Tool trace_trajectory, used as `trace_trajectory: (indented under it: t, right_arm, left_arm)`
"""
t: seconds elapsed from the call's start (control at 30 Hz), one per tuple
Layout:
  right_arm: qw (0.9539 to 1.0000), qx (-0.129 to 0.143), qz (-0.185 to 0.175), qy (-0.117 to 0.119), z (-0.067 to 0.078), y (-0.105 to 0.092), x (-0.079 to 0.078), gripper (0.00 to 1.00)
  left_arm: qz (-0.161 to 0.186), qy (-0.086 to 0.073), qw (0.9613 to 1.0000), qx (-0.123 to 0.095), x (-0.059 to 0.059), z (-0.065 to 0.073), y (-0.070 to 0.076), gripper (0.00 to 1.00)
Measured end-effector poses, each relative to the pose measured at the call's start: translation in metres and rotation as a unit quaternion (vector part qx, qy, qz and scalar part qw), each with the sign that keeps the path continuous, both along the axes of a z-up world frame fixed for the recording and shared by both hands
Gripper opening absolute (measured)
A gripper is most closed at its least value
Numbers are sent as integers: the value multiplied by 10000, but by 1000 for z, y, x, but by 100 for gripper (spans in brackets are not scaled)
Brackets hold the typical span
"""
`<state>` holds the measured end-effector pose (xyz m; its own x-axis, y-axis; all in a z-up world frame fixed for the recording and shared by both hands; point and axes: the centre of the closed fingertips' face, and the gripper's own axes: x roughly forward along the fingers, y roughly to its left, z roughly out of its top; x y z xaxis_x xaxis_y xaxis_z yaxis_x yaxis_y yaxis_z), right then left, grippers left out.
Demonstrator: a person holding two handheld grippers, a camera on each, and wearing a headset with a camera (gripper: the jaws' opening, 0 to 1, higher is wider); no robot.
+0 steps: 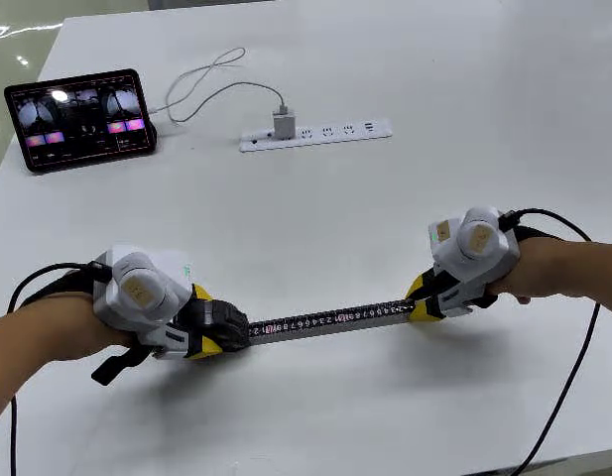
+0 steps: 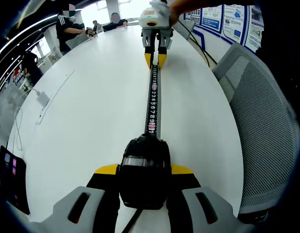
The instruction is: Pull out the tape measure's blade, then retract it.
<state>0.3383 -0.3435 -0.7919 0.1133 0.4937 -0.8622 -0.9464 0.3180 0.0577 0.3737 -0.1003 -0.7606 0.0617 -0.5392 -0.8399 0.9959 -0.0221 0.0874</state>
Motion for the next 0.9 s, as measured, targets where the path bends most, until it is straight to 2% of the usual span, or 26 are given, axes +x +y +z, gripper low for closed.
trace_trajectory:
  t: [0.9]
  right_arm:
    - [10000,-4,-67,4,4,-8,-4,9]
  left_arm:
    - [11,1,10000,3,3,-2,1,32]
